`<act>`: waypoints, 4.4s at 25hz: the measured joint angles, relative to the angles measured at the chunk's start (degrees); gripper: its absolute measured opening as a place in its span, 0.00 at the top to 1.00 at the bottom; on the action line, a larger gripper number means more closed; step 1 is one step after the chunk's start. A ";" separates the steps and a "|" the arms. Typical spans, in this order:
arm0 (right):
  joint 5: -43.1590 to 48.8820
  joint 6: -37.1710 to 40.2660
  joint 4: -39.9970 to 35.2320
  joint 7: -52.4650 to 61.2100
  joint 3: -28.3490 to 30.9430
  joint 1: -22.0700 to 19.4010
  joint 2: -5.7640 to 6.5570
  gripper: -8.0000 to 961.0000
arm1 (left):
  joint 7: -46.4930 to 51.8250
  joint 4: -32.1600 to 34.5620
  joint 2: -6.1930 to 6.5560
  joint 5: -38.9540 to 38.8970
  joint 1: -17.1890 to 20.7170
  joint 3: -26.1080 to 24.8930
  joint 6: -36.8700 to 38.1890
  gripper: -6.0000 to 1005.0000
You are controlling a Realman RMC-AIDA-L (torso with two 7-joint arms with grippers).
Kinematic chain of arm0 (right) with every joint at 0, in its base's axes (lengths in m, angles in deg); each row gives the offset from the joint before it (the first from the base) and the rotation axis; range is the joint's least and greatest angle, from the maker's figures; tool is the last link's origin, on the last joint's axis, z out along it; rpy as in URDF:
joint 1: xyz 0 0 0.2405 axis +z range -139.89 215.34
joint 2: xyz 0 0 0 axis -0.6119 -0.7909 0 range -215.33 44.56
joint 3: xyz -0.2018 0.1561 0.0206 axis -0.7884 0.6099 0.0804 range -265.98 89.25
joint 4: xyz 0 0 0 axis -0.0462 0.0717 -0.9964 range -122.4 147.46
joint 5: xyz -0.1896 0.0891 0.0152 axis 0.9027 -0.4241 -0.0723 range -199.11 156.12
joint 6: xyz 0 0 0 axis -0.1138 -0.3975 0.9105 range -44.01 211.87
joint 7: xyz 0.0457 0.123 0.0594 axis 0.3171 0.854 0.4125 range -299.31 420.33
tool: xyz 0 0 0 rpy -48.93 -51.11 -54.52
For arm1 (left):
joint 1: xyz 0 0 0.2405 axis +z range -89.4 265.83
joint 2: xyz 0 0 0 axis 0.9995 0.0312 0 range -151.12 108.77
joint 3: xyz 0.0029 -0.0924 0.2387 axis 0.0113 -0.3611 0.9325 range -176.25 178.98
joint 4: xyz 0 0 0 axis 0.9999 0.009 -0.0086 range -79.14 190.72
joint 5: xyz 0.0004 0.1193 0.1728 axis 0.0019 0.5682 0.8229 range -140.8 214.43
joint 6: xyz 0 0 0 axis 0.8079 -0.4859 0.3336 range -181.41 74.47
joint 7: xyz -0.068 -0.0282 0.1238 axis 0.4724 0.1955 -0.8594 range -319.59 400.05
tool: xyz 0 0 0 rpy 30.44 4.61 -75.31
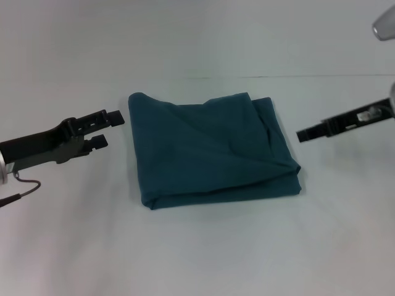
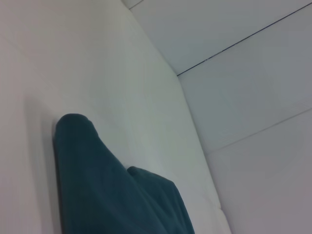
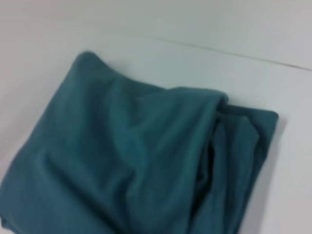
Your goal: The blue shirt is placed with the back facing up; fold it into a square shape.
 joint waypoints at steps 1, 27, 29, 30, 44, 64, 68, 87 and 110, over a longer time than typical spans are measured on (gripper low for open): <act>0.00 -0.62 0.95 0.76 -0.07 0.65 -0.06 0.44 | 0.00 0.00 0.01 -0.20 0.00 0.00 -0.01 0.05; -0.65 -6.94 17.00 11.28 -0.28 6.45 0.11 0.53 | 0.00 -0.09 -0.45 -1.28 0.17 0.00 -1.61 0.05; -0.70 -7.01 17.22 11.29 -0.28 6.52 0.09 0.59 | 0.00 -0.09 -0.44 -1.28 0.23 0.00 -1.84 0.05; -0.71 -7.00 17.34 11.29 -0.28 6.64 0.09 0.63 | 0.00 -0.09 -0.43 -1.28 0.25 0.01 -1.95 0.05; -0.61 -6.40 18.21 12.13 -0.50 6.96 0.09 0.69 | -0.06 -0.54 -0.43 -1.27 0.11 0.03 -2.99 0.05; -0.94 -4.21 14.92 13.94 2.68 4.60 0.93 0.97 | -0.44 -0.71 -0.50 -1.36 0.35 0.00 -2.99 0.05; -1.17 -2.74 11.65 14.95 3.41 2.82 1.06 0.95 | -0.44 -0.71 -0.51 -1.36 0.43 0.00 -2.99 0.05; -2.60 -6.32 15.92 14.37 0.69 4.82 0.04 0.80 | -0.44 -1.34 -0.51 -1.36 0.02 0.00 -3.17 0.05; -2.57 -8.83 16.77 14.81 -1.24 5.43 -1.14 0.80 | -0.53 -1.41 -0.51 -1.36 0.05 0.00 -3.52 0.05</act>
